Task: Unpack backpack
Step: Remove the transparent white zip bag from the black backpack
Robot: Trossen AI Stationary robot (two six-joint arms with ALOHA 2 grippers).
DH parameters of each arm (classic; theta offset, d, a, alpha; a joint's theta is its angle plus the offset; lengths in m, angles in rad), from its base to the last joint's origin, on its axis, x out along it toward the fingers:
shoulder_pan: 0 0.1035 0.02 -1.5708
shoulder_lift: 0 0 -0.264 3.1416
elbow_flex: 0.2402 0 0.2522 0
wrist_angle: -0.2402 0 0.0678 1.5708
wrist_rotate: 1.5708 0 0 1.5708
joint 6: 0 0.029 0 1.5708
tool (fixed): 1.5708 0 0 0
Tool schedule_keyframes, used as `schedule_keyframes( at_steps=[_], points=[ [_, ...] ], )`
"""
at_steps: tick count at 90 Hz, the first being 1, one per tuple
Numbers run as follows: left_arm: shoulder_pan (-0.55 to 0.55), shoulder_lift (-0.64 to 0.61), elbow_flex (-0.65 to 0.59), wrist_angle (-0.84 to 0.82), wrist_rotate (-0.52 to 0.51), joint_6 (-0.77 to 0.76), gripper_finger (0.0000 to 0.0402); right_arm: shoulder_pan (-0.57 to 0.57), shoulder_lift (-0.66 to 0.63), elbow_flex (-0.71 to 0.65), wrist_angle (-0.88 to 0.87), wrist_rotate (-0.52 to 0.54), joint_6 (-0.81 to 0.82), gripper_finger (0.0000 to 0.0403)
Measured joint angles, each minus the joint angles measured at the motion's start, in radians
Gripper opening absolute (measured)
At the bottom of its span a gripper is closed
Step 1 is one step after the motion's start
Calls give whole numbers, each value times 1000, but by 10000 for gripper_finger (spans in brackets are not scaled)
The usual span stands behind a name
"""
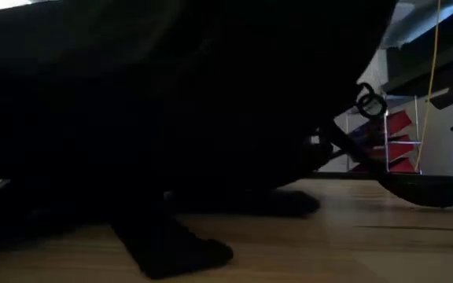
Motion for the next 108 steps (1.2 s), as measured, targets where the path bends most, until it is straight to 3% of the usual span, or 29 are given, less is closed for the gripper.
schedule_keyframes(
  at_steps=[40, 51, 59, 108],
  points=[
    [0, -117, 0, -18, -8, 102, 239, 0, -4, 2, 10, 2, 3, 0],
    [0, -130, 0, -19, -110, 119, 239, 0, -4, 2, 13, 1, 3, 0],
    [-1, -133, 0, -31, -173, 97, 239, 0, -4, 2, 34, -2, 3, 0],
    [-106, -133, 1, -95, -210, -32, 239, -65, -117, 2, 107, -36, -4, 0]
  ],
)
